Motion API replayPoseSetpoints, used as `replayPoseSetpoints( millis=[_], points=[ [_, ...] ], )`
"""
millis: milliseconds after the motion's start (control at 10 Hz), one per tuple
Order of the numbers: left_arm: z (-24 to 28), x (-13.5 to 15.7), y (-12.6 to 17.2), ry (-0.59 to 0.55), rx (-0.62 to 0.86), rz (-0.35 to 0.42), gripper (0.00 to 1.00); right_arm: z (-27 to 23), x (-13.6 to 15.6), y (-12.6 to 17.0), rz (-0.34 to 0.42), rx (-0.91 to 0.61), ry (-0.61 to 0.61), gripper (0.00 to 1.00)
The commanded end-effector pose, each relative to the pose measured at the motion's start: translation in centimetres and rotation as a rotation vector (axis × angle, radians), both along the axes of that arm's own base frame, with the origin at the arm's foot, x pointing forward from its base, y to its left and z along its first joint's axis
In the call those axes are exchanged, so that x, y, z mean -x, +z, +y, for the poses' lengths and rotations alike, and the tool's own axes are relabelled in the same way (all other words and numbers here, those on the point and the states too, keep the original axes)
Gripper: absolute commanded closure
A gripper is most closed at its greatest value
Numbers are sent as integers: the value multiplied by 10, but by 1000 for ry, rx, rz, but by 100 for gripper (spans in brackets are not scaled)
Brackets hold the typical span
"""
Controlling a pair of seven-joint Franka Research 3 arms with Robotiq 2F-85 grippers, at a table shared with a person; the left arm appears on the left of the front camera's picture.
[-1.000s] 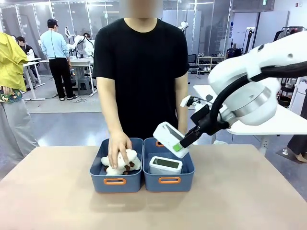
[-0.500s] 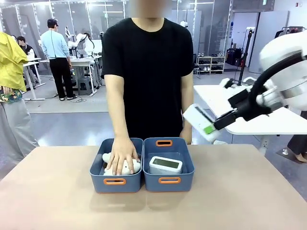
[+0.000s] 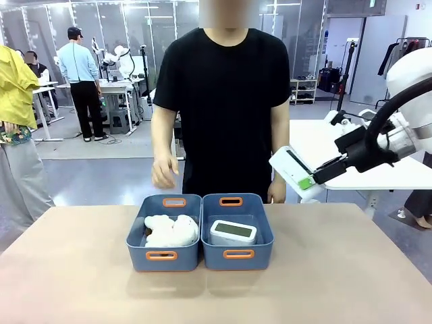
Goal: Sort the digital clocks into the basket.
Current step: Pick up the Digital clock from the table and place it into the empty Plastic storage basket.
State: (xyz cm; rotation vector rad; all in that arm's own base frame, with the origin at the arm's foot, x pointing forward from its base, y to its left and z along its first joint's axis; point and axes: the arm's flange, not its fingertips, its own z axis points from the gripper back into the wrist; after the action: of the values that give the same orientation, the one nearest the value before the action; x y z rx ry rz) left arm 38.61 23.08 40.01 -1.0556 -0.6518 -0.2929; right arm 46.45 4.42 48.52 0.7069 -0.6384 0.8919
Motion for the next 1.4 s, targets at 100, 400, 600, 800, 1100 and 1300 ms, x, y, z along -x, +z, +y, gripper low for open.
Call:
replayPoseSetpoints(
  millis=[100, 400, 600, 800, 1100, 1300],
  points=[
    [-1, 2, 3, 2, -9, 19, 0, 62, -20, -19, -54, 55, 1, 100],
    [-1, 2, 3, 2, -9, 19, 0, 113, -46, -47, -5, 103, -28, 100],
    [-1, 2, 3, 2, -9, 19, 0, 132, -65, -69, 14, 123, -101, 100],
    [-1, 2, 3, 2, -9, 19, 0, 154, -62, -87, -13, 129, -51, 100],
    [-1, 2, 3, 2, -9, 19, 0, 166, -71, -114, -21, 215, -76, 100],
    [-1, 2, 3, 2, -9, 19, 0, 163, -74, -126, -7, 256, -92, 100]
  ],
)
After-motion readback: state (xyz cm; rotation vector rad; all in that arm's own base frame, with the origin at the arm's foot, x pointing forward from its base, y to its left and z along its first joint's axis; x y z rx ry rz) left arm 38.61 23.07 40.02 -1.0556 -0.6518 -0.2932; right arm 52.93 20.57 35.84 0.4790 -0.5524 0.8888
